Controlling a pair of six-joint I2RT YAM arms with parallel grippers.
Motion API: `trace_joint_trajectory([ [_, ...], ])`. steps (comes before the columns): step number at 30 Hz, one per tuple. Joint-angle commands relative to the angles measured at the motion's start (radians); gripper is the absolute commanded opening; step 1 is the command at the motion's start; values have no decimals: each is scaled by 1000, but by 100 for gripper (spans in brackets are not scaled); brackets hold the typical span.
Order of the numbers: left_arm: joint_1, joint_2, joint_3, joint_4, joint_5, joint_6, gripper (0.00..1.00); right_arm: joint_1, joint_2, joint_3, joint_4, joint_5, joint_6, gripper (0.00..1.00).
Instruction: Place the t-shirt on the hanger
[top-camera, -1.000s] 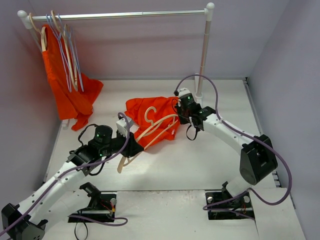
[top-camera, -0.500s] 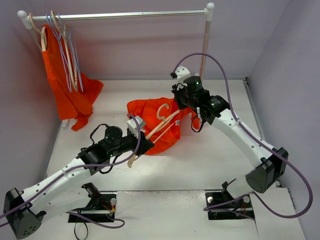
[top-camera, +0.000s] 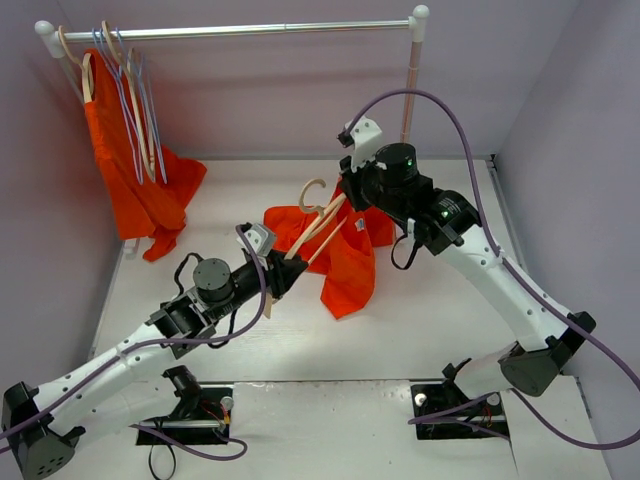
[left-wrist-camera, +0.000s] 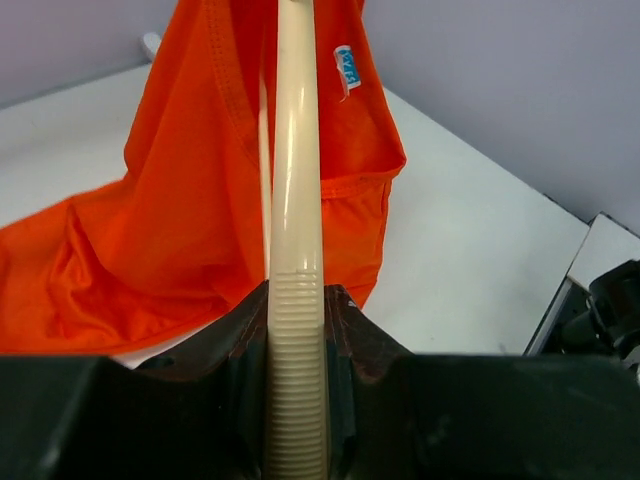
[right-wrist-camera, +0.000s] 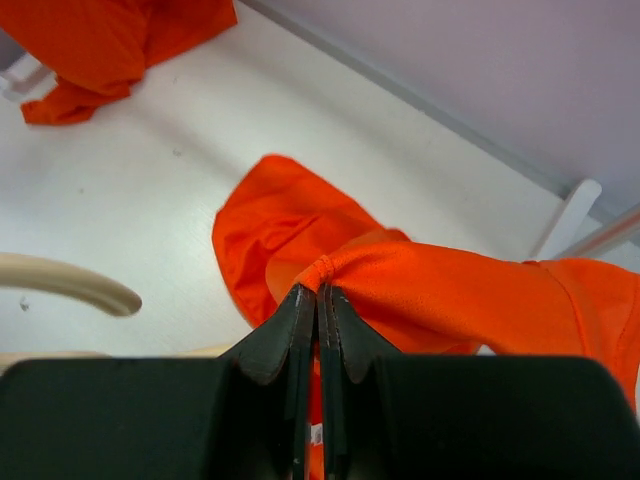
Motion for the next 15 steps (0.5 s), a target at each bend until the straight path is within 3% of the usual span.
trace_joint_trajectory([
  [1, 2, -25, -40, 202, -115, -26, 0, 2, -58, -86, 25, 49, 30, 0],
  [6, -3, 10, -146, 370, -89, -109, 0, 4, -46, -64, 28, 32, 42, 0],
  [12, -17, 33, -164, 388, -183, -115, 0, 20, -68, -93, 29, 151, 56, 0],
  [15, -18, 42, -166, 404, -180, -118, 0, 20, -82, -110, 48, 114, 63, 0],
])
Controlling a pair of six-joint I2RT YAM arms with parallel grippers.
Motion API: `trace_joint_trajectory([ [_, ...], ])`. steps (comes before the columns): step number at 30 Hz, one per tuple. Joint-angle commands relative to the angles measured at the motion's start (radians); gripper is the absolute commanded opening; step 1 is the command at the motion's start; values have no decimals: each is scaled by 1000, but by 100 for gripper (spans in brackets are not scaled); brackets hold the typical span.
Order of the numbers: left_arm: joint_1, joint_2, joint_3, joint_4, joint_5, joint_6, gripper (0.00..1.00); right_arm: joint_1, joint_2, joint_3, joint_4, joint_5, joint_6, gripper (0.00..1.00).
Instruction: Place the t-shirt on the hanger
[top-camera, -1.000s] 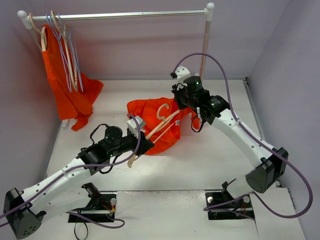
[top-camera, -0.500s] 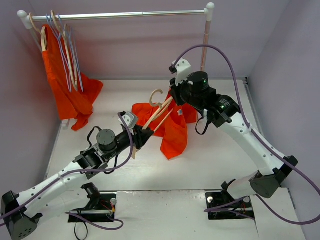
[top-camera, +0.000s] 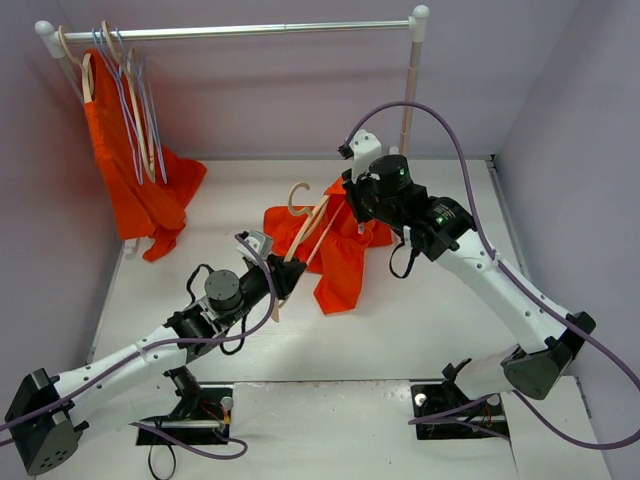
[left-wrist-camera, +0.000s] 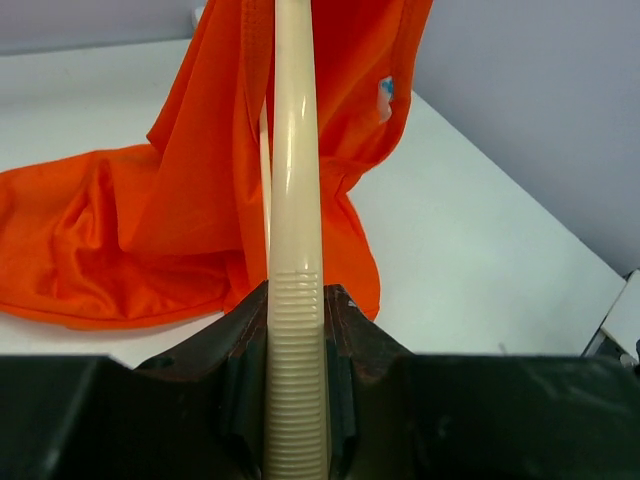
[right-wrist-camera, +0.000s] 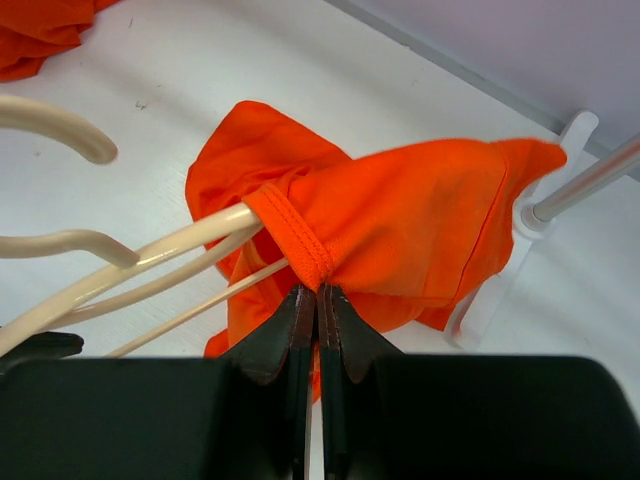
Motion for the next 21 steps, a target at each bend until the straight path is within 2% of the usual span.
trace_joint_trajectory([
  [1, -5, 7, 27, 184, -34, -31, 0, 7, -41, -3, 86, 18, 22, 0],
  [9, -51, 89, 73, 259, 67, -49, 0, 30, 34, 69, 106, 1, 38, 0],
  [14, -77, 110, 67, 291, 62, -48, 0, 57, 51, 170, 80, -12, 31, 0],
  [21, -77, 84, 72, 316, 27, -5, 0, 102, 34, 166, 57, -21, 31, 0],
])
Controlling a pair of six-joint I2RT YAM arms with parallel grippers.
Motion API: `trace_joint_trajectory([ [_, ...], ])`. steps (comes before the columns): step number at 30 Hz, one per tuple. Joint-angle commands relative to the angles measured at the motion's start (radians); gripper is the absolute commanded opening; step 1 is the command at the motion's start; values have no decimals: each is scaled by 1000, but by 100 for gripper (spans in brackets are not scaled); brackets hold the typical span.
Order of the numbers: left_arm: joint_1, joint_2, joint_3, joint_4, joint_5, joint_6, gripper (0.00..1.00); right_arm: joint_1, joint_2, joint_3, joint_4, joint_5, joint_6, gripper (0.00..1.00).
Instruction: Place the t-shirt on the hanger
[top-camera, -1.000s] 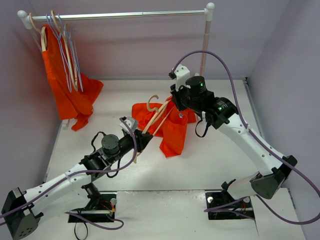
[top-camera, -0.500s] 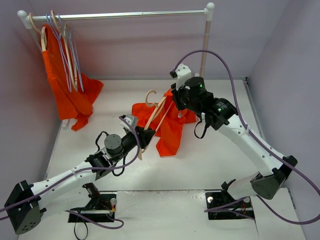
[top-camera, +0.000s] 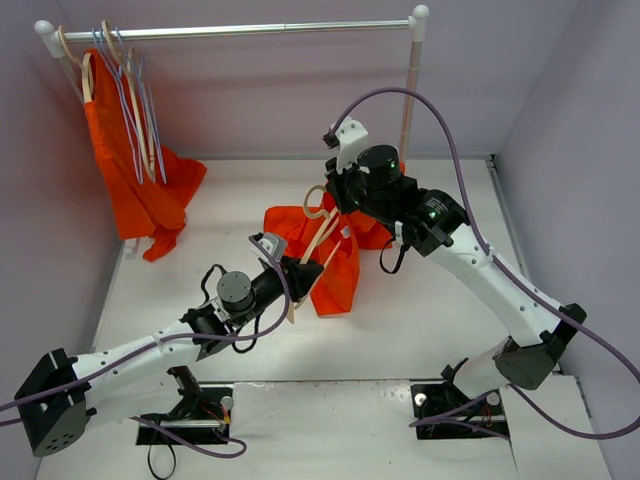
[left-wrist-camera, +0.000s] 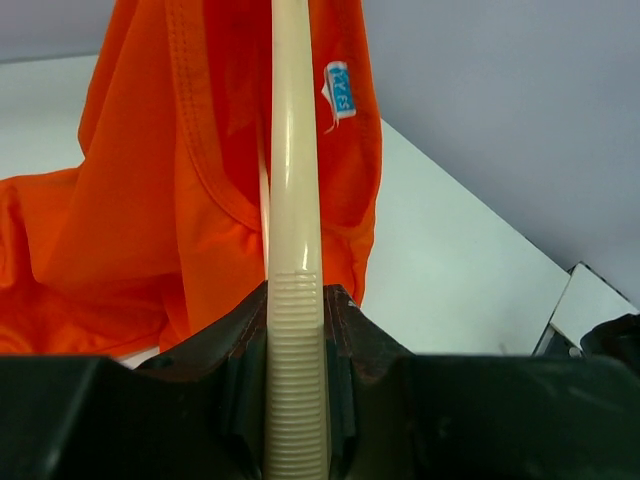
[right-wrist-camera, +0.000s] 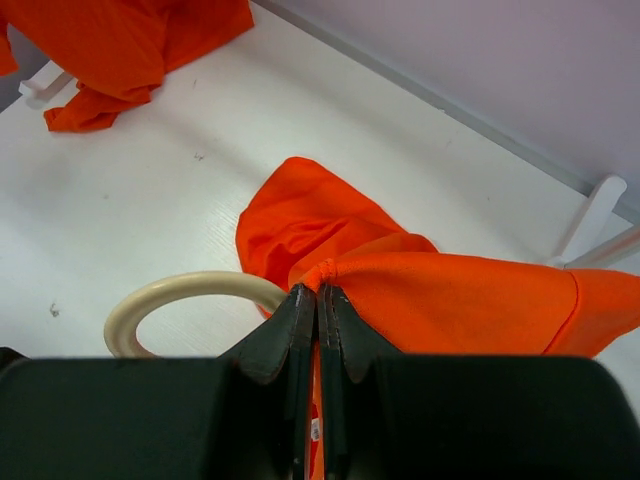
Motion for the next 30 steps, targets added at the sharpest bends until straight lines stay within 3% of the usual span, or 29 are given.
trace_joint_trajectory([
  [1, -8, -39, 72, 138, -11, 39, 0, 27, -46, 10, 46, -16, 7, 0],
  [5, -5, -67, 89, 128, -54, 85, 0, 27, -77, -53, 64, 15, 8, 1],
  [11, -5, 11, 111, 183, 93, 8, 0, 27, -43, -4, 52, -46, 10, 1],
  [15, -3, 42, 79, 251, 111, -23, 0, 27, -42, -17, 52, -42, 7, 2],
  [24, 5, 56, 63, 282, 66, 8, 0, 29, -89, -56, 37, 6, 5, 25],
  [26, 14, 51, 52, 291, 55, 6, 0, 26, -97, -62, 23, 38, 5, 35],
  [30, 49, 39, 29, 312, 55, -13, 0, 26, -119, -82, 12, 82, -22, 45],
])
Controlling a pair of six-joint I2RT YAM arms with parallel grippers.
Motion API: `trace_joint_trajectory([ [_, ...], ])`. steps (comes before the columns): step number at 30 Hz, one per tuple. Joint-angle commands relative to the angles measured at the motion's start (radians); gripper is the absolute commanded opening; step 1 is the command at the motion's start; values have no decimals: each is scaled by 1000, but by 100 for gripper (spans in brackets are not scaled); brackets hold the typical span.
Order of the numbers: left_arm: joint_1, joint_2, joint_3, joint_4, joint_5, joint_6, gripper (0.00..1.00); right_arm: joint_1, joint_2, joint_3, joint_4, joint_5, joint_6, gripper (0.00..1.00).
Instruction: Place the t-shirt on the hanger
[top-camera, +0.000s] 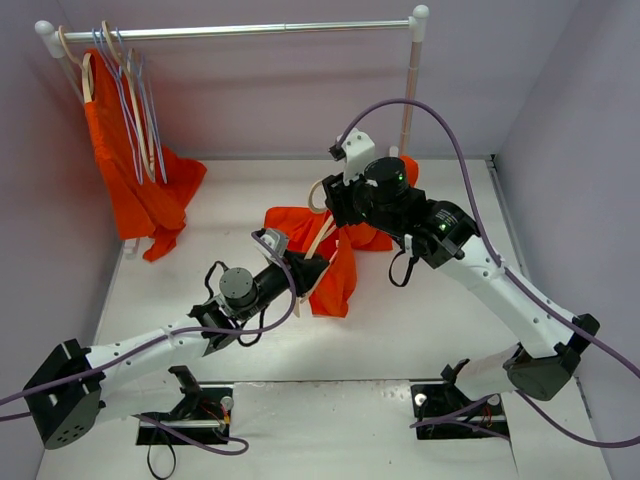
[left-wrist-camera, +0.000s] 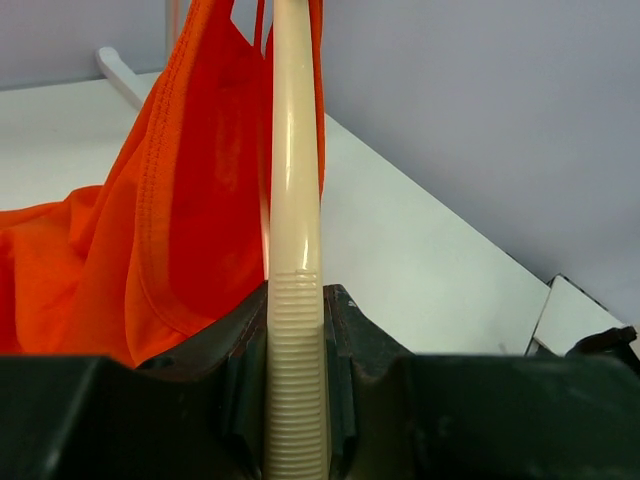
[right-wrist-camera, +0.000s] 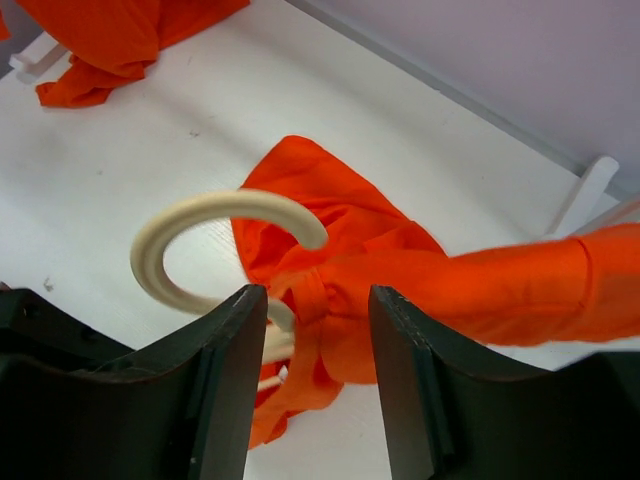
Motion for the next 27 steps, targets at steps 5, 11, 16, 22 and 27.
trace_joint_trajectory([
  [5, 61, -32, -7, 208, 9, -30, 0, 1, -69, 3, 6, 124, -29, 54],
  [11, 109, -44, -22, 193, 61, -48, 0, -48, -83, 11, -26, 150, -92, 61],
  [16, 162, -86, -38, 147, 117, -61, 0, -128, -109, -69, 46, 28, -269, 69],
  [22, 193, -118, -41, 107, 169, -70, 0, -250, -163, -150, 147, -273, -532, 74],
  [27, 196, -121, -25, 72, 221, -62, 0, -290, -93, -57, 75, -470, -728, 74],
])
